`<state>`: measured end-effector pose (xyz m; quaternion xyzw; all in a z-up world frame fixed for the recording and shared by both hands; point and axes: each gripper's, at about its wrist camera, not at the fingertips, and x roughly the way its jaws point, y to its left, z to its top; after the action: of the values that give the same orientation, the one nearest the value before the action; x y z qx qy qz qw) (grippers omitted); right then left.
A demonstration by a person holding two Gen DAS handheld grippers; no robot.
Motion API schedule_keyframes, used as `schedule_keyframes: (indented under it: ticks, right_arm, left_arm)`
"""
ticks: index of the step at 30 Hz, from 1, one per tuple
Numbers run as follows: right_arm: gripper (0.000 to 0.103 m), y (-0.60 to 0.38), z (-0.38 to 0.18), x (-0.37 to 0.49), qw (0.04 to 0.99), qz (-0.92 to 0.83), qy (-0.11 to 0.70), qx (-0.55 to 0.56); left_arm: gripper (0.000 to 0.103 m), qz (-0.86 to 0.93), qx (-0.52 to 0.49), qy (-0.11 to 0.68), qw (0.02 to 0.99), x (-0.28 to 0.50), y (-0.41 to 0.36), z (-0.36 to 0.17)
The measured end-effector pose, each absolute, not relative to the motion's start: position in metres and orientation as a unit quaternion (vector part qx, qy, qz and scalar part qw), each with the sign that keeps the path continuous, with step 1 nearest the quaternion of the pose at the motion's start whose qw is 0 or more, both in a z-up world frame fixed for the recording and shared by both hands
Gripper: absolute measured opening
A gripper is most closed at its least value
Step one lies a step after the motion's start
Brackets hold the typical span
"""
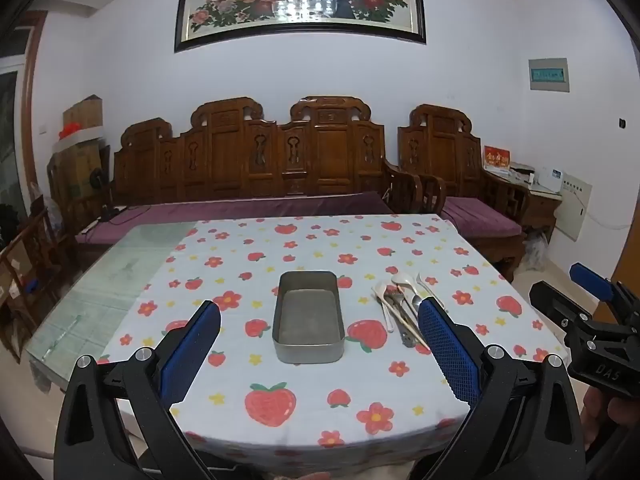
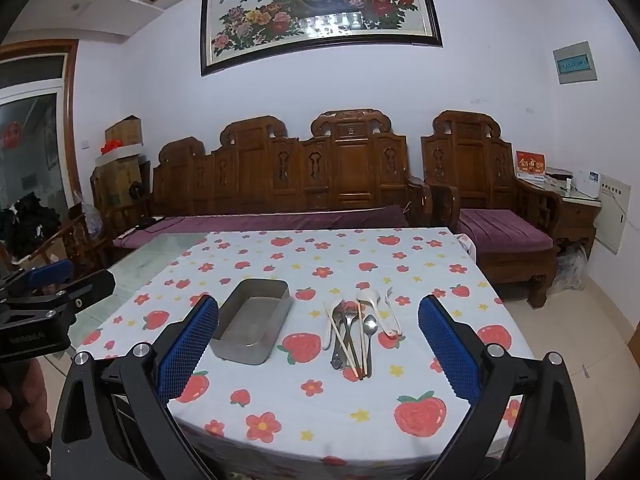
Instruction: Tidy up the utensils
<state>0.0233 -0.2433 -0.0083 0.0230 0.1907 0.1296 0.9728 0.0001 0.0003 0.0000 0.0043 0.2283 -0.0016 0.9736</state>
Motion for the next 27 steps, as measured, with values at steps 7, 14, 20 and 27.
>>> schedule_keyframes:
  ticks: [7, 14, 20, 27]
  right_arm:
    - [0.1, -0.2441, -0.0075, 0.024, 0.972, 0.129, 0.193, 0.024]
    - [0.1, -0.2426, -0.0067, 0.0216, 0.973, 0.13, 0.189, 0.022]
    - [0.1, -0.2423, -0.0067, 0.0213, 0.973, 0.129, 0.188, 0.021]
    - [0.1, -0.2437, -0.0031, 0.0204, 0.973, 0.128, 0.19, 0.02]
  left_arm:
    - [0.095, -0.002, 0.005, 0.226, 0.974, 0.0, 0.0, 0.0]
    - [0.095, -0.001, 0.006, 0.227, 0.974, 0.0009, 0.0001, -0.0005]
    - [0.096, -0.002, 0.006, 0.226, 0.974, 0.0001, -0.0001, 0.0]
    - [0.095, 0.0, 0.005, 0.228, 0.974, 0.0007, 0.0005, -0.0001]
